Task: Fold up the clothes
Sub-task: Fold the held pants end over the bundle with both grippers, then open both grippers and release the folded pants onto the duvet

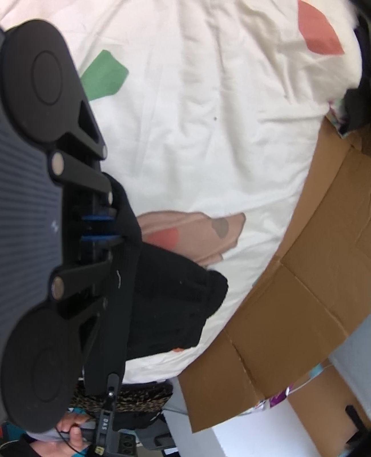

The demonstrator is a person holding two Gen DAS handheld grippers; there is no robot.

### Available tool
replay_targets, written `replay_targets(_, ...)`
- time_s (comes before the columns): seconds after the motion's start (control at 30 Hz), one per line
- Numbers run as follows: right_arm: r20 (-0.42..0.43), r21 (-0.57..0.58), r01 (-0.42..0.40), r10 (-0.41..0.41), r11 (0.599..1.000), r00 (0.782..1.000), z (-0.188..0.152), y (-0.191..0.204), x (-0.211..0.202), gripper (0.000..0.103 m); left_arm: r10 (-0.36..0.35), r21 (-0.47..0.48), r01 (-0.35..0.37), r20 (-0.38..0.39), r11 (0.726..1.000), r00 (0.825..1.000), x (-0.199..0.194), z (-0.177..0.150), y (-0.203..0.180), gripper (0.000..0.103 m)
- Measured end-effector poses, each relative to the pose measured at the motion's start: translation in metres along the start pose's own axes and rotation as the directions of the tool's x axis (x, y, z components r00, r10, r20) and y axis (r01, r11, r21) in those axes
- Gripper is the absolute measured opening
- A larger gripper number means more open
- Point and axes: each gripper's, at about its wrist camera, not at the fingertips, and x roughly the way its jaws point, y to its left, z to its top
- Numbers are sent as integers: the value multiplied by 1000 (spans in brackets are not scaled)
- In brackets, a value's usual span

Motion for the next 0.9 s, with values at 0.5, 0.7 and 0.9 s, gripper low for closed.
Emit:
replay_targets(0.5,118,-125,181,-167,975,979,-17,29,-35,62,76,106,-79,38,991,996,-23,-26,-18,57)
replay_targets(0.7,124,-178,203,-183,963,975,-31,45,-36,72,107,158,-108,16,982,994,-10,-39,-26,57)
replay_targets(0.9,73,-247,235,-224,940,972,-52,54,-22,78,167,189,-167,17,968,986,2,-42,-25,57)
